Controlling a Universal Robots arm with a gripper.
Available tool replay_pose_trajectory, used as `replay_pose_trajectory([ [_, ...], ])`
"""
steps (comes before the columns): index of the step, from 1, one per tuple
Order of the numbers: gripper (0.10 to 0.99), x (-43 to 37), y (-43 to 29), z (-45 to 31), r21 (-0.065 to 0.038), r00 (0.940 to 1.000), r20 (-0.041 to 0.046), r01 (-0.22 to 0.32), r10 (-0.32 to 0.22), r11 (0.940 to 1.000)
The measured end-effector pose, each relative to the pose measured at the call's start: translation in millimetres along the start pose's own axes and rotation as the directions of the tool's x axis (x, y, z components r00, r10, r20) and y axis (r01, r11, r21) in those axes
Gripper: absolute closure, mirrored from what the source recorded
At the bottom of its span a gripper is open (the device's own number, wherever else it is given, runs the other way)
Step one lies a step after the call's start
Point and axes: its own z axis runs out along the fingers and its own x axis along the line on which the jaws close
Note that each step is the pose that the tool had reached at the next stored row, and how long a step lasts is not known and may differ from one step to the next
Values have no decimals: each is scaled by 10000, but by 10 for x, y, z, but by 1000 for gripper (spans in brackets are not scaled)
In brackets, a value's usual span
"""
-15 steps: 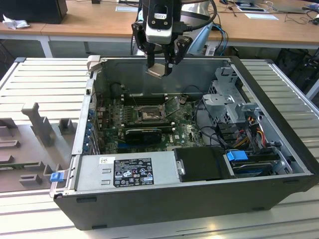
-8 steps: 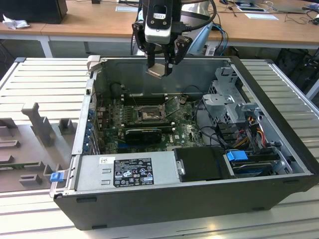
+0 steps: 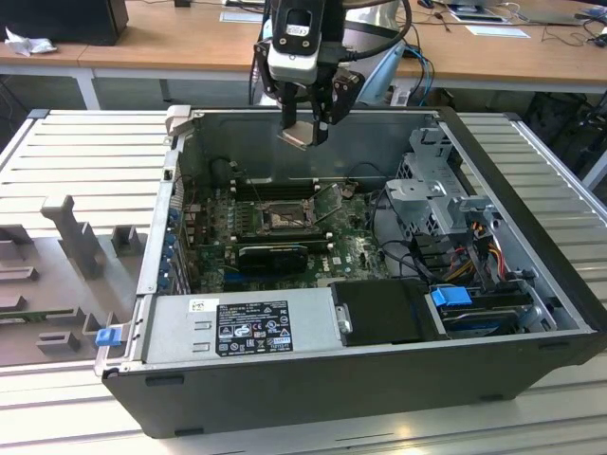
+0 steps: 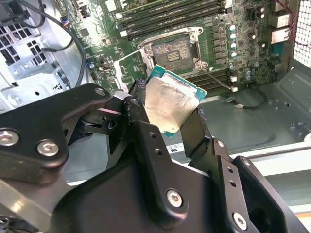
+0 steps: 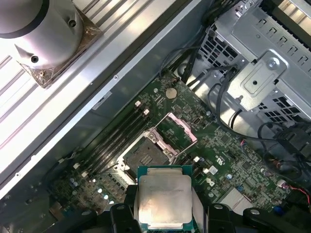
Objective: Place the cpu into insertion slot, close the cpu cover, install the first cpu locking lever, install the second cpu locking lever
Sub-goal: 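Place the cpu into insertion slot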
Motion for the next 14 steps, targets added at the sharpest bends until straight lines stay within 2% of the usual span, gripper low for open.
replay_pose_trajectory([
  [14,557,0,0,2,-21,9960,78,-885,885,9961],
])
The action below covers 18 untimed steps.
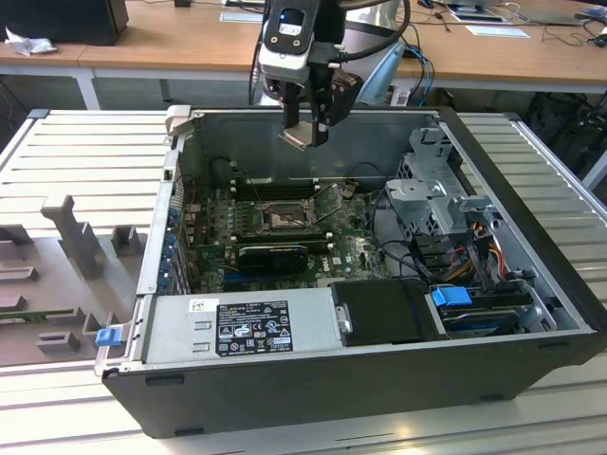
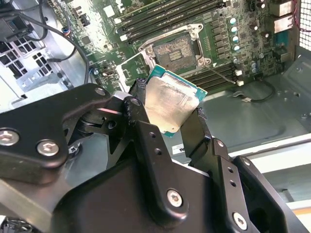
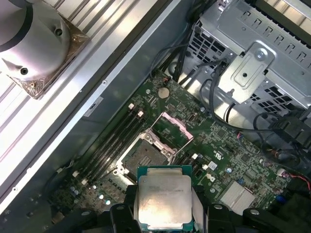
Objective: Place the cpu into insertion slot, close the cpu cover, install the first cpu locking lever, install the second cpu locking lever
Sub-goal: 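Place the cpu into insertion slot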
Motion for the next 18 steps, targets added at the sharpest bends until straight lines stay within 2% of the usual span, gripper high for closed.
replay_pose_trajectory([
  [7,557,0,0,1,-9,9992,35,-400,400,9992],
  [18,557,0,0,1,-27,9938,98,-1107,1107,9939],
])
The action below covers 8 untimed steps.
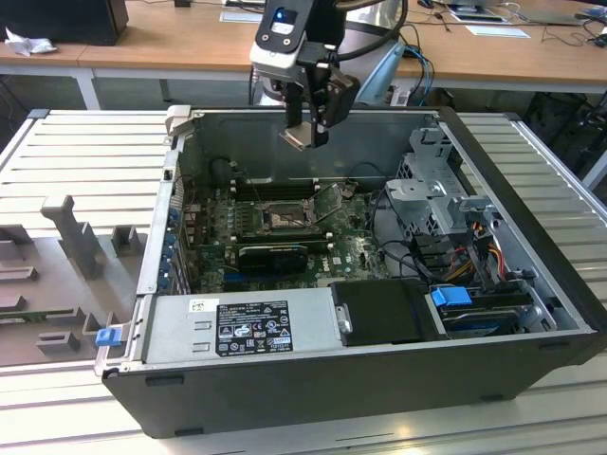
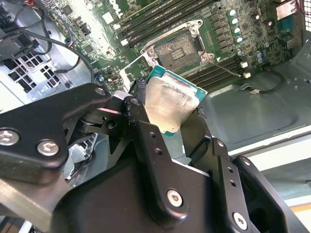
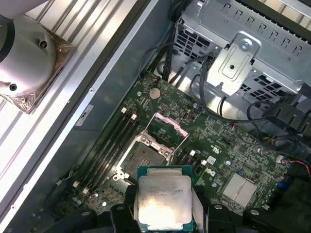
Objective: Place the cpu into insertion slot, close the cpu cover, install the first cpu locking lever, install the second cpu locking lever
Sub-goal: 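Place the cpu into insertion slot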
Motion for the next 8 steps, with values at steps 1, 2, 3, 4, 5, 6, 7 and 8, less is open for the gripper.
replay_pose_trajectory([
  [1,557,0,0,0,-2,9999,9,-103,103,9999],
  [2,557,0,0,1,-3,9999,14,-158,158,9999],
  [3,557,0,0,0,-3,9998,16,-180,180,9998],
  [4,557,0,0,1,-5,9997,20,-227,227,9997],
  [5,557,0,0,1,-6,9996,24,-271,271,9996],
  [6,557,0,0,1,-6,9995,28,-309,309,9995],
  [7,557,0,0,1,-7,9994,30,-334,334,9994],
  [8,557,0,0,1,-8,9993,34,-380,380,9993],
])
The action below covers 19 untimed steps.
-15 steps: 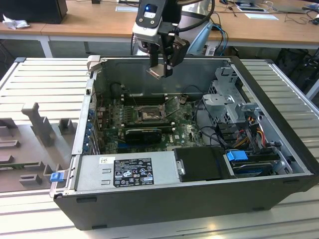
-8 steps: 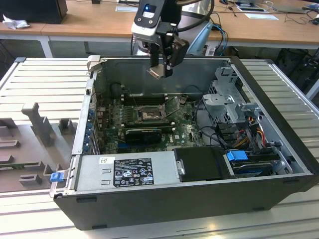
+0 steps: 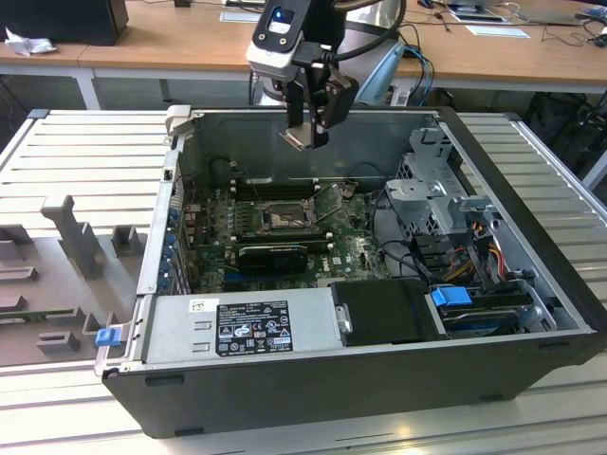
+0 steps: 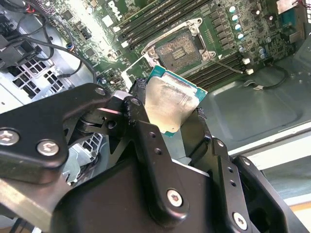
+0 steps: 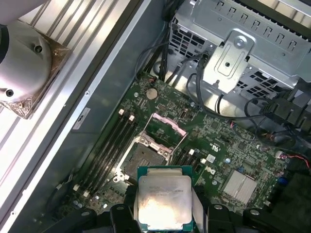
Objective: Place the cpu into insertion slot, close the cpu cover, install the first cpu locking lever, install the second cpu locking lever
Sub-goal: 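Place the cpu into insertion slot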
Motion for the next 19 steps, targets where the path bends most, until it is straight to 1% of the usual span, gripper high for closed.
replay_pose_trajectory([
  [6,557,0,0,0,-4,9998,18,-194,194,9998],
  [13,557,0,0,3,-20,9962,77,-865,865,9963],
  [17,557,0,0,6,-34,9913,116,-1312,1312,9913],
  [18,557,0,-1,8,-40,9887,131,-1493,1493,9888],
  [19,557,0,-3,29,-50,9835,159,-1800,1801,9836],
])
